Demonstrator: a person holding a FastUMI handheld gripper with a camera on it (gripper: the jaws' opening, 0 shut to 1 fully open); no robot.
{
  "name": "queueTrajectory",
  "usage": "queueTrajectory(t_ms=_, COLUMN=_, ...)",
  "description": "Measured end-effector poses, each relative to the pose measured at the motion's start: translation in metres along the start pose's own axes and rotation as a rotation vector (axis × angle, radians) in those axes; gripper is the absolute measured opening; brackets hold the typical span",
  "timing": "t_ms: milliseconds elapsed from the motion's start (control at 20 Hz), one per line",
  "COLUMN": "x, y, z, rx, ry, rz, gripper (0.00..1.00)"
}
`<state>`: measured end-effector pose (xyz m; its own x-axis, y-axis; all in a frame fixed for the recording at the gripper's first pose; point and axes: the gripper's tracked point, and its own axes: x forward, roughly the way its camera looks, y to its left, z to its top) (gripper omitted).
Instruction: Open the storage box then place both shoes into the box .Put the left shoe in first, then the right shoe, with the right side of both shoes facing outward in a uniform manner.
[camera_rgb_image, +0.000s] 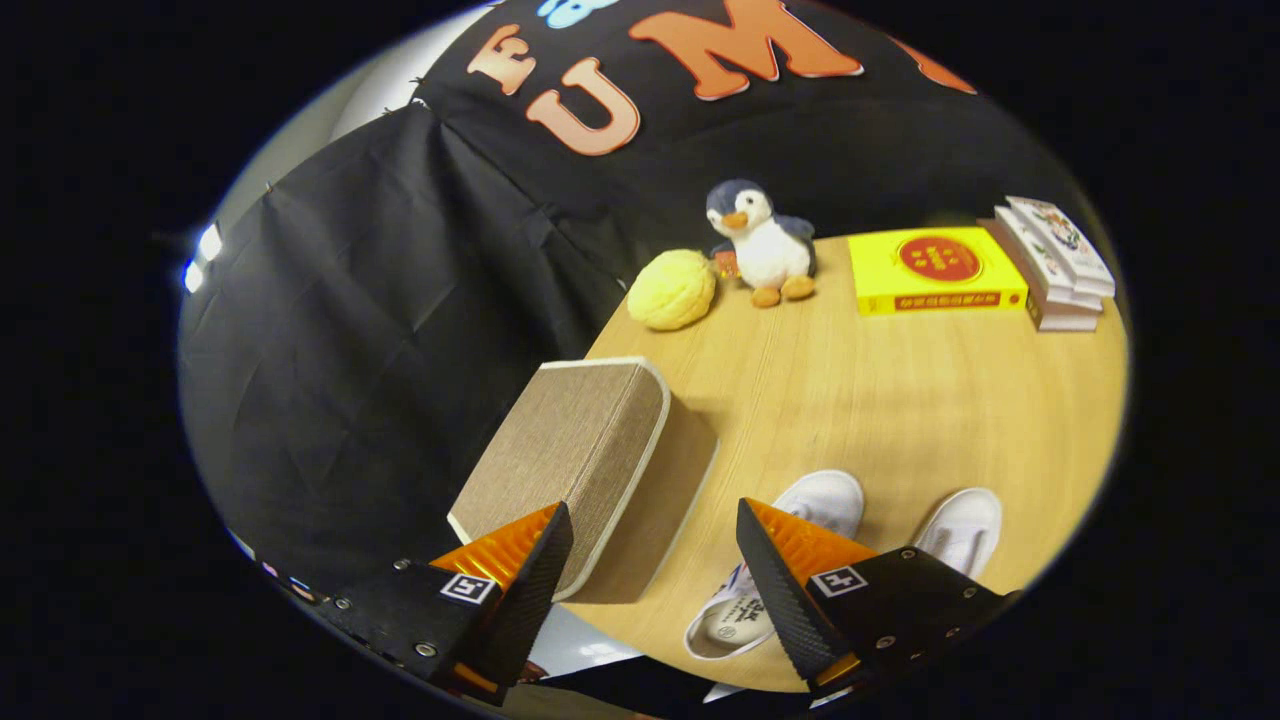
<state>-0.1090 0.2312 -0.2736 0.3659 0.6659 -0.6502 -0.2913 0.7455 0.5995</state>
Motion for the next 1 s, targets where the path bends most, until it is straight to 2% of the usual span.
queueTrajectory(t_ms=200, x=0.027, y=0.026, z=-0.01, rx=0.104, ry=0.057, rz=0.13, gripper=0.98)
queueTrajectory(t_ms=400, x=0.049, y=0.04, z=-0.016, rx=0.173, ry=0.096, rz=0.207, gripper=0.97)
queueTrajectory(t_ms=650, x=0.074, y=0.045, z=-0.036, rx=0.187, ry=0.146, rz=0.239, gripper=0.97)
queueTrajectory(t_ms=1000, x=0.085, y=0.062, z=-0.042, rx=0.301, ry=0.171, rz=0.315, gripper=0.97)
